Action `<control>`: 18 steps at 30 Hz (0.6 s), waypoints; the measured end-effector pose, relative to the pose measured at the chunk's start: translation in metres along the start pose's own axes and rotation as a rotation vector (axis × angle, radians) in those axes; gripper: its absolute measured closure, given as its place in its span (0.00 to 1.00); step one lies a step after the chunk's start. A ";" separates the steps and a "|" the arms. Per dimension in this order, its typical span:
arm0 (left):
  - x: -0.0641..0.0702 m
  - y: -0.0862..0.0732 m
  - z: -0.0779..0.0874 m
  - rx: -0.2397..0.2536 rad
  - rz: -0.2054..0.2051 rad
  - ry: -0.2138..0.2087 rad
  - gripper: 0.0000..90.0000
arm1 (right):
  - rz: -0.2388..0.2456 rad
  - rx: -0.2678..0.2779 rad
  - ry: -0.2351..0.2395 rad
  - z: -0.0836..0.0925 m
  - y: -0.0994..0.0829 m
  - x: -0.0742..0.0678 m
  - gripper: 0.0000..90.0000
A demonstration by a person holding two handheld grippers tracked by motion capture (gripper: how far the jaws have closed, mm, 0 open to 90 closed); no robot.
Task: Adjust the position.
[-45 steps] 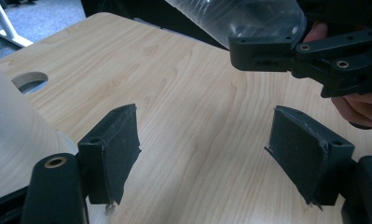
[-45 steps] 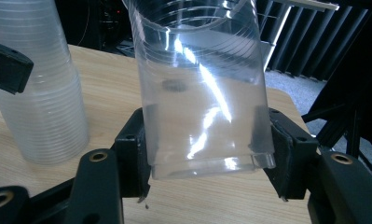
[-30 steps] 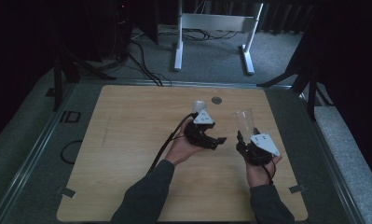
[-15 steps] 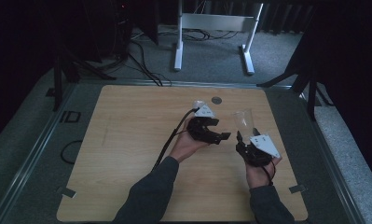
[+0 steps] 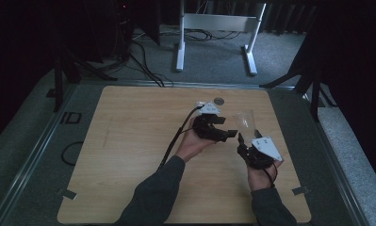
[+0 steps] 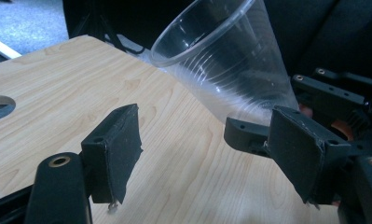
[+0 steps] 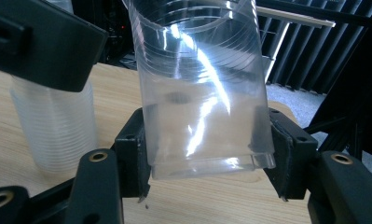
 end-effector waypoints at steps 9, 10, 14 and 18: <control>0.002 0.000 -0.004 0.001 0.025 -0.019 0.28 | 0.008 0.011 0.002 0.000 0.000 -0.003 0.46; 0.003 0.001 -0.005 0.003 0.030 -0.024 0.28 | 0.008 0.011 0.003 0.000 0.000 -0.003 0.46; 0.004 0.001 -0.007 0.001 0.040 -0.033 0.27 | 0.012 0.015 0.005 0.000 0.000 -0.005 0.46; 0.005 0.002 -0.007 0.014 0.052 -0.032 0.27 | 0.016 0.019 0.005 0.000 0.000 -0.006 0.46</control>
Point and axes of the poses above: each handheld gripper's, and its own axes: z roughly backward along the jaws, y roughly out of its top, x roughly to its right, the point moved 2 cm from there along -z, roughly forward along the jaws, and after that the axes turned 14 degrees about y, right-handed, at the moved point
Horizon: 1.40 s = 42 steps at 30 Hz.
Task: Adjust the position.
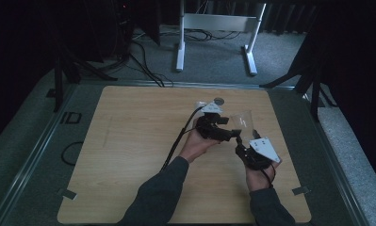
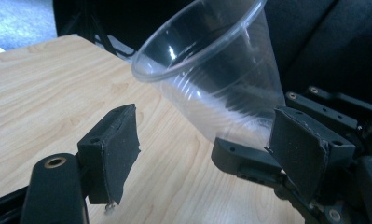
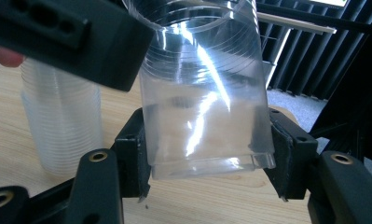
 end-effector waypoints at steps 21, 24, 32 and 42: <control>0.003 0.002 -0.006 0.010 0.062 -0.028 0.18 | 0.008 0.012 0.011 -0.001 0.001 -0.007 0.46; 0.004 0.003 -0.008 0.006 0.068 -0.034 0.18 | 0.007 0.011 0.012 -0.001 0.001 -0.007 0.46; 0.004 0.002 -0.013 0.000 0.088 -0.050 0.17 | 0.007 0.010 0.020 -0.003 0.000 -0.009 0.46; 0.005 0.002 -0.016 0.012 0.111 -0.050 0.17 | 0.013 0.013 0.030 -0.003 -0.002 -0.013 0.46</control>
Point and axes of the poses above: each handheld gripper's, and its own axes: z roughly backward along the jaws, y roughly out of its top, x roughly to its right, the point moved 2 cm from there along -z, roughly forward along the jaws, and after that the axes turned 14 degrees about y, right-handed, at the moved point
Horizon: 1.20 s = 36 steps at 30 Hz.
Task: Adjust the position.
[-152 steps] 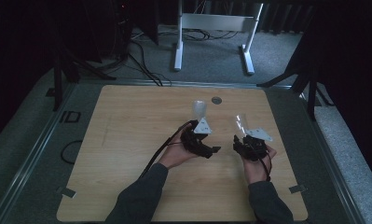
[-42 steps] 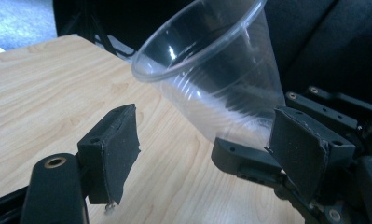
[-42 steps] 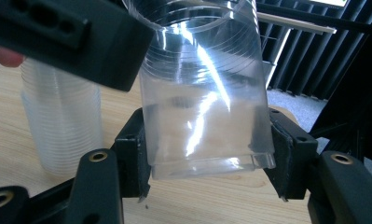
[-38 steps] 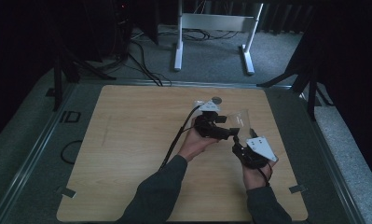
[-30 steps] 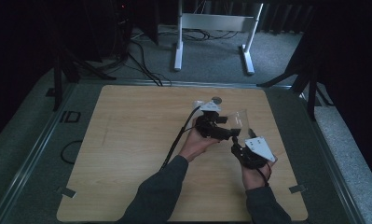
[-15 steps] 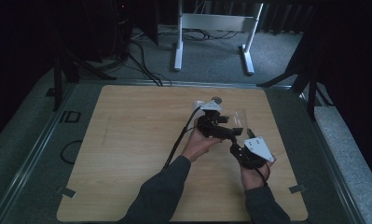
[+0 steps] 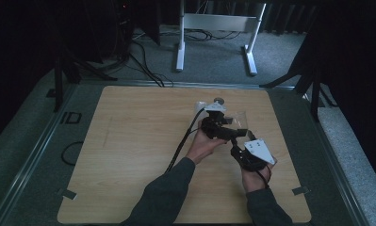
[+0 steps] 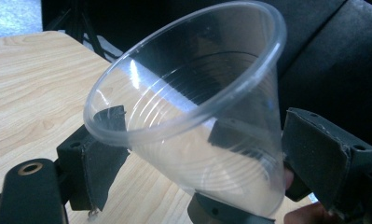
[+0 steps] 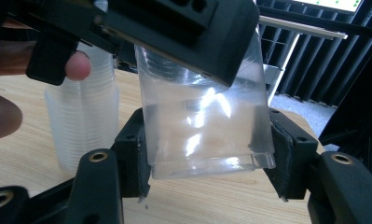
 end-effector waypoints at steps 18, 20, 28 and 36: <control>0.001 0.002 0.000 0.039 0.025 0.015 0.26 | 0.003 -0.004 0.012 -0.001 -0.002 0.000 0.46; 0.001 0.002 0.001 0.042 0.023 0.014 0.26 | 0.003 -0.004 0.012 -0.001 -0.002 0.000 0.46; 0.003 0.002 0.002 0.051 0.011 0.017 0.28 | 0.009 -0.012 0.032 -0.002 -0.001 0.000 0.44; 0.004 0.002 0.003 0.059 -0.005 0.026 0.30 | 0.016 -0.024 0.055 -0.003 -0.001 0.000 0.40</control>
Point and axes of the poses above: each handheld gripper's, and its own axes: z roughly backward along the jaws, y roughly out of its top, x roughly to its right, the point moved 2 cm from there along -z, roughly forward along the jaws, and after that the axes turned 14 degrees about y, right-handed, at the moved point
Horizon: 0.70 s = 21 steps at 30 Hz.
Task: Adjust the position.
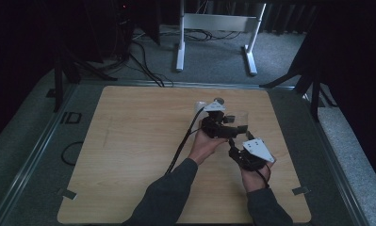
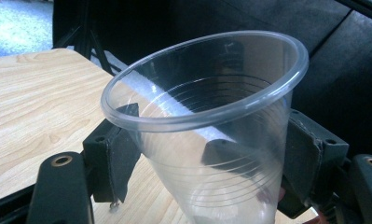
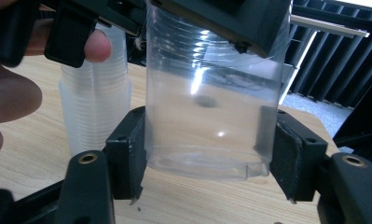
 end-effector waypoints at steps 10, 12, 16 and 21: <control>0.005 0.000 0.002 0.004 -0.052 0.033 0.30 | -0.019 0.000 0.029 0.002 0.001 0.004 0.34; 0.006 0.000 0.002 0.005 -0.070 0.046 0.30 | -0.023 -0.003 0.040 0.002 0.002 0.005 0.33; 0.010 0.000 0.003 0.010 -0.120 0.077 0.30 | -0.036 -0.015 0.061 0.001 0.002 0.007 0.35; 0.015 0.000 0.004 0.019 -0.169 0.112 0.30 | -0.056 -0.024 0.084 -0.001 0.002 0.008 0.38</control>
Point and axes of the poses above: each handheld gripper's, and its own axes: z roughly backward along the jaws, y roughly out of its top, x roughly to its right, the point moved 2 cm from there along -z, roughly forward along the jaws, and after that the axes turned 14 degrees about y, right-handed, at the moved point
